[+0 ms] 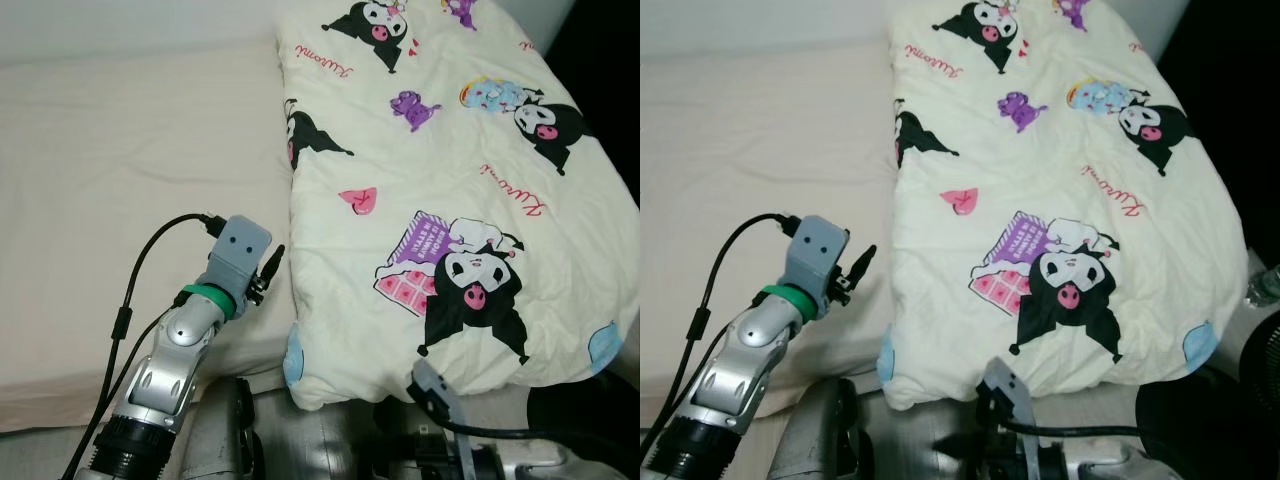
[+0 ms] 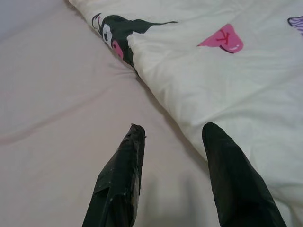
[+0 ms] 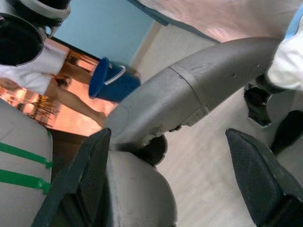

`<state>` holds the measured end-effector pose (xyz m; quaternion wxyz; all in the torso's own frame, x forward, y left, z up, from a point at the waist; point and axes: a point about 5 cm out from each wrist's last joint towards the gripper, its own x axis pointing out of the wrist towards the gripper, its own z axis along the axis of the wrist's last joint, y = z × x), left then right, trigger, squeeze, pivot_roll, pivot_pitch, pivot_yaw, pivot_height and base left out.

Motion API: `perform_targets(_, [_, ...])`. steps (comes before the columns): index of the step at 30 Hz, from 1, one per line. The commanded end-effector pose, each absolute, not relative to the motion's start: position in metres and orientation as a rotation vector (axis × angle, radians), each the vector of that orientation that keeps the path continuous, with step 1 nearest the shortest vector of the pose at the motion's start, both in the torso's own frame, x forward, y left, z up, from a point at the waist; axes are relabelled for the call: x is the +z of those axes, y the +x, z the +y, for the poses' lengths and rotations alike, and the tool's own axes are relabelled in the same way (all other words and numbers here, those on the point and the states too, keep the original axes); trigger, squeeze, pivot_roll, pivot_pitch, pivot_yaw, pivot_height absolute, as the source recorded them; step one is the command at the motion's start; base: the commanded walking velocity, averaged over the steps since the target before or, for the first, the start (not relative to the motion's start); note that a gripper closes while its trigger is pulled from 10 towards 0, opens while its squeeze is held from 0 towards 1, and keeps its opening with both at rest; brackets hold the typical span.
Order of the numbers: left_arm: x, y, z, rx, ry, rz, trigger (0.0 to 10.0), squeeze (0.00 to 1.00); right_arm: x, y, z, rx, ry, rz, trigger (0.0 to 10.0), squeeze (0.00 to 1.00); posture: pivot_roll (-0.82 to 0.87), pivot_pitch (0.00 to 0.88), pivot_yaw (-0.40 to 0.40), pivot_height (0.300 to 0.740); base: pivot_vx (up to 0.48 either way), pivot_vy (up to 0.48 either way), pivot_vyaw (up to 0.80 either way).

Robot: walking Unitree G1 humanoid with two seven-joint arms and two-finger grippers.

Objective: Clean up the room

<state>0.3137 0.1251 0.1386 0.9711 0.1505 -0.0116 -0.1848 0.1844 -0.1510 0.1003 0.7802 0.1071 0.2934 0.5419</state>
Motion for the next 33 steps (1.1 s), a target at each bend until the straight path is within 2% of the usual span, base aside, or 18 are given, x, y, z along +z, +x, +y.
perform_targets(1, [0.134,0.311,0.126,-0.376,0.304,-0.011,10.0,0.00,0.123,0.211,-0.169,0.994,0.115,0.465,10.0,0.00,-0.04,0.133,0.089,0.605,0.000,0.000,0.00])
perform_targets(3, [0.134,0.310,0.126,-0.375,0.302,-0.008,10.0,0.00,0.146,0.240,-0.192,0.727,0.041,0.292,10.0,0.00,-0.05,0.140,0.099,0.605,0.000,0.000,0.00])
perform_targets(6, [0.134,0.310,0.126,-0.377,0.302,-0.007,10.0,0.00,0.149,0.246,-0.201,0.646,0.023,0.255,10.0,0.00,-0.05,0.140,0.099,0.605,0.000,0.000,0.00])
perform_targets(7, [0.134,0.310,0.123,-0.385,0.301,-0.008,10.0,0.00,0.147,0.259,-0.217,0.483,0.001,0.214,10.0,0.00,-0.05,0.146,0.113,0.605,0.000,0.000,0.00])
perform_targets(8, [0.134,0.310,0.123,-0.385,0.301,-0.008,10.0,0.00,0.147,0.259,-0.217,0.483,0.001,0.214,10.0,0.00,-0.05,0.146,0.113,0.605,0.000,0.000,0.00])
perform_targets(10, [0.138,0.312,0.114,-0.419,0.314,-0.042,10.0,0.00,0.133,0.277,-0.245,0.185,-0.028,0.177,10.0,0.00,-0.04,0.164,0.131,0.605,0.000,0.000,0.00])
perform_targets(12, [0.138,0.312,0.114,-0.419,0.314,-0.042,10.0,0.00,0.133,0.277,-0.245,0.185,-0.028,0.177,10.0,0.00,-0.04,0.164,0.131,0.605,0.000,0.000,0.00])
perform_targets(14, [0.143,0.316,0.095,-0.472,0.358,-0.102,10.0,0.00,0.113,0.283,-0.266,-0.036,-0.065,0.217,10.0,0.00,-0.04,0.169,0.128,0.605,0.000,0.000,0.00])
perform_targets(15, [0.145,0.318,0.073,-0.521,0.375,-0.133,10.0,0.00,0.097,0.278,-0.276,-0.148,-0.106,0.309,10.0,0.00,-0.04,0.172,0.126,0.605,0.000,0.000,0.00])
perform_targets(16, [0.145,0.318,0.073,-0.521,0.375,-0.133,10.0,0.00,0.097,0.278,-0.276,-0.148,-0.106,0.309,10.0,0.00,-0.04,0.172,0.126,0.605,0.000,0.000,0.00])
perform_targets(18, [0.146,0.318,0.039,-0.614,0.379,-0.155,10.0,0.00,0.076,0.264,-0.291,-0.287,-0.137,0.419,10.0,0.00,-0.05,0.179,0.126,0.605,0.000,0.000,0.00])
perform_targets(23, [0.143,0.313,0.013,-0.692,0.370,-0.145,10.0,0.00,0.059,0.248,-0.304,-0.372,-0.150,0.489,10.0,0.00,-0.07,0.186,0.126,0.605,0.000,0.000,0.00])
perform_targets(24, [0.139,0.310,0.000,-0.726,0.371,-0.130,10.0,0.00,0.047,0.238,-0.313,-0.420,-0.170,0.534,10.0,0.00,-0.07,0.188,0.126,0.605,0.000,0.000,0.00])
perform_targets(25, [0.139,0.310,0.000,-0.726,0.371,-0.130,10.0,0.00,0.047,0.238,-0.313,-0.420,-0.170,0.534,10.0,0.00,-0.07,0.188,0.126,0.605,0.000,0.000,0.00])
perform_targets(28, [0.131,0.305,-0.015,-0.771,0.381,-0.104,10.0,0.00,0.026,0.218,-0.334,-0.541,-0.175,0.606,10.0,0.00,-0.07,0.192,0.127,0.605,0.000,0.000,0.00])
perform_targets(31, [0.129,0.303,-0.018,-0.781,0.375,-0.097,10.0,0.00,0.024,0.214,-0.341,-0.544,-0.148,0.569,10.0,0.00,-0.07,0.193,0.131,0.605,0.000,0.000,0.00])
perform_targets(32, [0.129,0.302,-0.018,-0.788,0.357,-0.093,10.0,0.00,0.029,0.219,-0.341,-0.480,-0.114,0.475,10.0,0.00,-0.07,0.194,0.134,0.605,0.000,0.000,0.00])
perform_targets(33, [0.129,0.302,-0.018,-0.788,0.357,-0.093,10.0,0.00,0.029,0.219,-0.341,-0.480,-0.114,0.475,10.0,0.00,-0.07,0.194,0.134,0.605,0.000,0.000,0.00])
